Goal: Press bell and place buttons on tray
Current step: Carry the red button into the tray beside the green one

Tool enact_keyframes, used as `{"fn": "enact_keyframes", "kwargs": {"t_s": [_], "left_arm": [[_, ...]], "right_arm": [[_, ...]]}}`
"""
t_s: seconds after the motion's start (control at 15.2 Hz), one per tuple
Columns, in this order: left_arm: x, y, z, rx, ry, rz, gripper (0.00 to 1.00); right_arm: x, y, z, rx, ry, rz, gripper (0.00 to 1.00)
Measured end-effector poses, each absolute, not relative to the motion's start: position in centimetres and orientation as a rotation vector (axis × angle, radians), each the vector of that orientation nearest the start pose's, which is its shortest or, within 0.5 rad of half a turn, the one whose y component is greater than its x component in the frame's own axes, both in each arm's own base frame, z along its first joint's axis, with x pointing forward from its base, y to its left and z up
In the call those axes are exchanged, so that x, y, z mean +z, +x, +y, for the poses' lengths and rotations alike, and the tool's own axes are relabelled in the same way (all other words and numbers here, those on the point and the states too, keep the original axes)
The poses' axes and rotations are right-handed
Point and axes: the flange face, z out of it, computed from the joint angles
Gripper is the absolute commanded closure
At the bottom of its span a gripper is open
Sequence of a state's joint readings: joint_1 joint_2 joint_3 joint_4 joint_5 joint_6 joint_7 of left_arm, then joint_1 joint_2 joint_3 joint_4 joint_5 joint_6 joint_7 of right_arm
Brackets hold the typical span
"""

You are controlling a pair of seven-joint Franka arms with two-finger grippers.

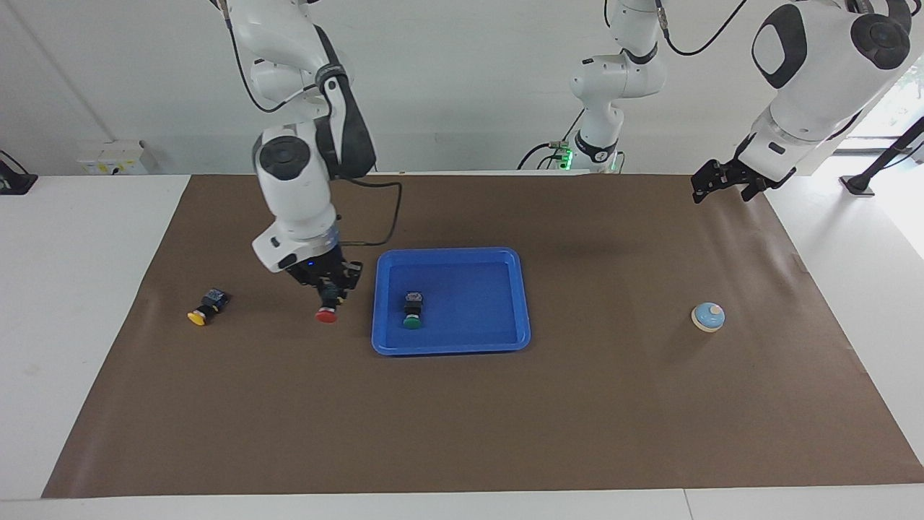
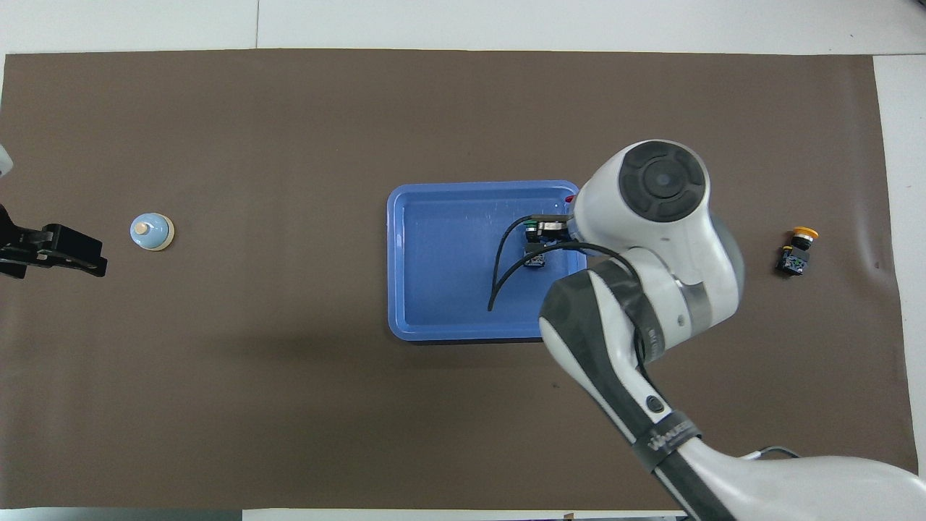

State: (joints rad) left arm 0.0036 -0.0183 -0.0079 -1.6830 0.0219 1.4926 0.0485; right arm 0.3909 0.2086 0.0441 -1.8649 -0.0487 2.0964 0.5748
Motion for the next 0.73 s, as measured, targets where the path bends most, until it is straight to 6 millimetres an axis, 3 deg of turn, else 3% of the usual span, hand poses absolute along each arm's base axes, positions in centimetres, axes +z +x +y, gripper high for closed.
{"fn": "enact_keyframes", "kwargs": {"t_s": [0.13, 0.33, 0.53, 0.73], "left_arm": [[57.6, 53.5, 0.0, 0.269, -3.111, 0.082, 0.0], [57.6, 53.5, 0.0, 0.269, -3.111, 0.082, 0.0], [57.6, 53.5, 0.0, 0.269, -3.111, 0.082, 0.0], [57.6, 53.5, 0.0, 0.269, -3.111, 0.082, 0.0]], "right_arm": [[39.8, 54.5, 29.3, -0.076, -3.137, 0.181, 1.0], [36.7, 53.9, 32.5, -0.084, -3.1, 0.179, 1.0], [33.1, 54.2, 34.0, -0.114, -3.08, 0.162, 1.0], [30.8, 54.2, 34.1, -0.121, -3.073, 0.163, 1.0]]}}
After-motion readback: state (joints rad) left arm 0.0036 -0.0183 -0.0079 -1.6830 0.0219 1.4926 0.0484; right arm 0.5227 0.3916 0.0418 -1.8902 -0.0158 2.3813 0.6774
